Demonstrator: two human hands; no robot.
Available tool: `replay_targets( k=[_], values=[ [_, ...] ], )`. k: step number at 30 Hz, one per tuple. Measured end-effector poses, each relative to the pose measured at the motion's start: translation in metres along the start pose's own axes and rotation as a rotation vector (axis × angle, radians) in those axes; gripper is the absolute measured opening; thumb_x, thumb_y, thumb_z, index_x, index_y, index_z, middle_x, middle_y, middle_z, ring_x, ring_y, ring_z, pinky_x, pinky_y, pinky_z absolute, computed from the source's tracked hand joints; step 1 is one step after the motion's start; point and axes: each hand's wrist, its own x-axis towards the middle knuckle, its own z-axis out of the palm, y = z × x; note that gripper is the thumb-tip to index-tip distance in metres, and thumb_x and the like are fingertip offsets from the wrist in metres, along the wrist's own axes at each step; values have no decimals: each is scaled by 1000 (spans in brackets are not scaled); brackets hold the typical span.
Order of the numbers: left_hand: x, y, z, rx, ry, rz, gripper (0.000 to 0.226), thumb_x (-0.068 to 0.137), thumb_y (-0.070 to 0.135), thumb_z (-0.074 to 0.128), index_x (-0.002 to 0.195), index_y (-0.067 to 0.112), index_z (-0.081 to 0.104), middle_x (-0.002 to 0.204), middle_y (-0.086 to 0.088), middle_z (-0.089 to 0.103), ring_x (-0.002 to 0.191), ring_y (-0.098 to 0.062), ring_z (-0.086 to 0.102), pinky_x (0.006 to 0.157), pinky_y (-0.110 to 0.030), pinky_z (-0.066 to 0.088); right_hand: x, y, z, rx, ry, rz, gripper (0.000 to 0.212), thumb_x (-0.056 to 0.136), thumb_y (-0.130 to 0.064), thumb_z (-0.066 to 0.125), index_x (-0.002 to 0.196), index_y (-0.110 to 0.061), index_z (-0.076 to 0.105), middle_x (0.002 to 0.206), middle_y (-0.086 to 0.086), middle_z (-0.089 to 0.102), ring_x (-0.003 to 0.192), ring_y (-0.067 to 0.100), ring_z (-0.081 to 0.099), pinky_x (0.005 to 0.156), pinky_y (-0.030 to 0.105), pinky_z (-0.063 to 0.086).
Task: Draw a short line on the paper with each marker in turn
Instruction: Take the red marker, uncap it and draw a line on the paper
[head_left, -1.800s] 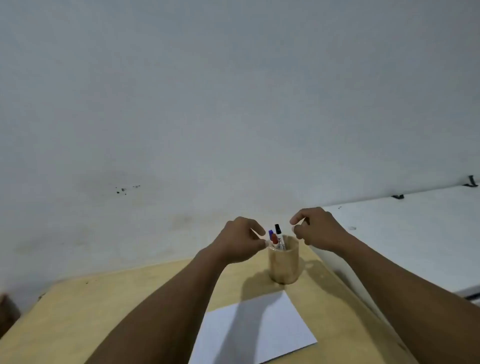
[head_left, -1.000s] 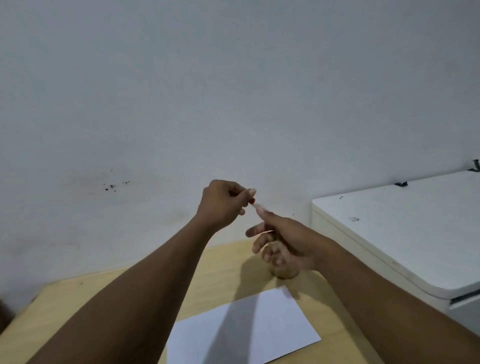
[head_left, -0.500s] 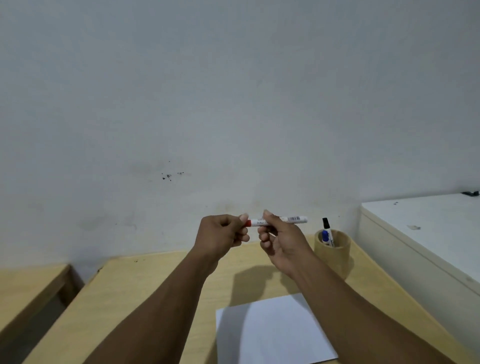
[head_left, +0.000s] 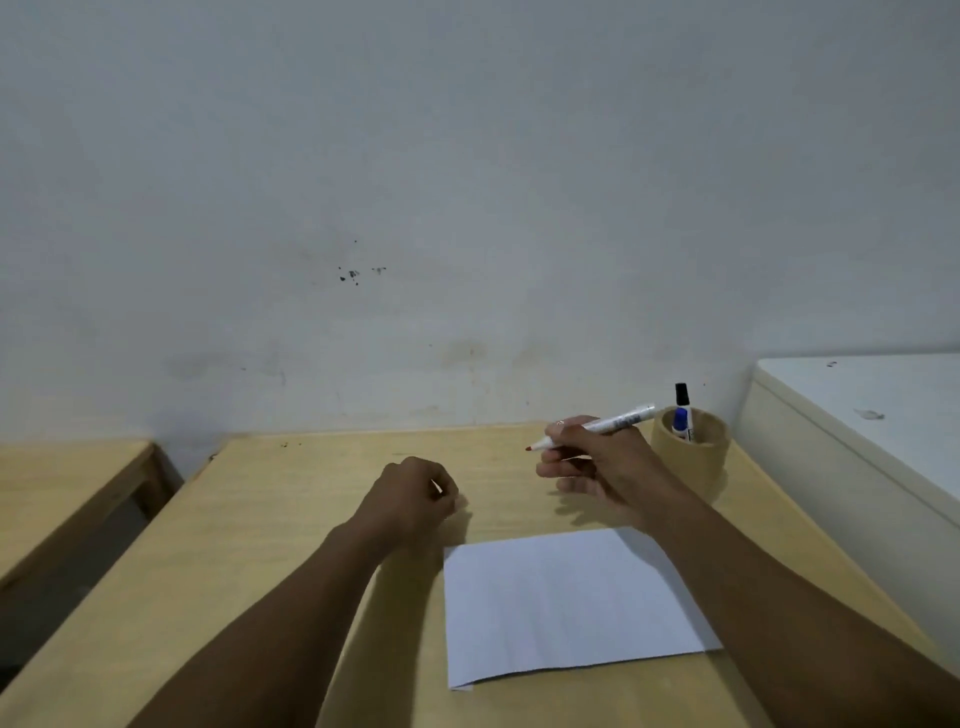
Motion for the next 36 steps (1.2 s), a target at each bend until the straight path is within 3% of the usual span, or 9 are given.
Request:
replay_targets(
  k=[2, 5, 11, 15, 18, 21, 25, 30, 36],
  values=[
    [-1, -5, 6, 16, -20, -13, 6, 86, 23, 70, 84, 25, 75, 75, 11, 71, 72, -4, 66, 64, -18, 47, 0, 14, 8, -74, 35, -36, 11, 86, -8, 78, 87, -4, 68, 64, 11, 64, 47, 18, 60, 43, 24, 45],
    [-3, -9, 9, 51, -37, -20, 3, 85, 28, 72, 85, 30, 74, 80, 10, 72, 78, -9, 69, 73, -26, 54, -2, 36, 22, -161, 44, -56, 18, 84, -10, 79, 74, -8, 64, 58, 11, 62, 40, 16, 50, 41, 24, 37],
    [2, -11, 7, 116, -105, 9, 11, 81, 31, 74, 91, 30, 76, 81, 11, 70, 84, -14, 69, 80, -32, 58, -3, 58, 55, -211, -16, -94, 20, 83, -15, 78, 71, -11, 63, 58, 11, 65, 43, 20, 54, 42, 26, 37],
    [-5, -13, -1, 25, -142, -36, 28, 73, 29, 68, 100, 27, 74, 78, 9, 73, 79, -10, 69, 70, -24, 51, -3, 70, 67, -247, -22, -56, 13, 83, -18, 73, 74, -15, 64, 62, 11, 68, 48, 23, 59, 43, 26, 38],
    [-10, -25, -10, -70, -158, -91, 43, 74, 29, 69, 117, 23, 70, 96, 2, 76, 93, -15, 70, 81, -28, 54, -4, 82, 71, -260, -19, -51, 10, 83, -15, 71, 75, -13, 66, 64, 12, 69, 52, 25, 61, 44, 26, 38],
    [-21, -32, -11, -47, -221, -80, 63, 73, 44, 83, 131, 26, 63, 115, 3, 62, 107, -17, 60, 90, -31, 50, -4, 95, 71, -325, 16, -94, 8, 84, -13, 72, 79, -7, 70, 67, 11, 74, 53, 21, 68, 47, 26, 47],
    [-39, -36, -2, 168, -223, -31, 97, 61, 67, 81, 146, 36, 47, 145, -1, 39, 138, -23, 33, 112, -43, 39, -4, 100, 71, -358, 29, -127, 11, 85, -13, 76, 87, -2, 73, 72, 9, 77, 57, 18, 73, 62, 32, 62],
    [-46, -39, 2, 178, -197, 11, 96, 63, 68, 81, 147, 36, 46, 150, 3, 36, 142, -20, 26, 115, -38, 33, -10, 101, 73, -401, 17, -151, 16, 81, -16, 82, 87, -3, 75, 72, 8, 77, 61, 17, 76, 61, 30, 63],
    [-47, -47, 7, 111, -146, 7, 94, 61, 66, 83, 144, 38, 49, 148, 7, 37, 142, -18, 26, 115, -37, 32, -13, 105, 73, -464, 4, -220, 16, 78, -26, 83, 76, -13, 74, 62, 2, 73, 59, 18, 71, 64, 44, 61]
  ],
)
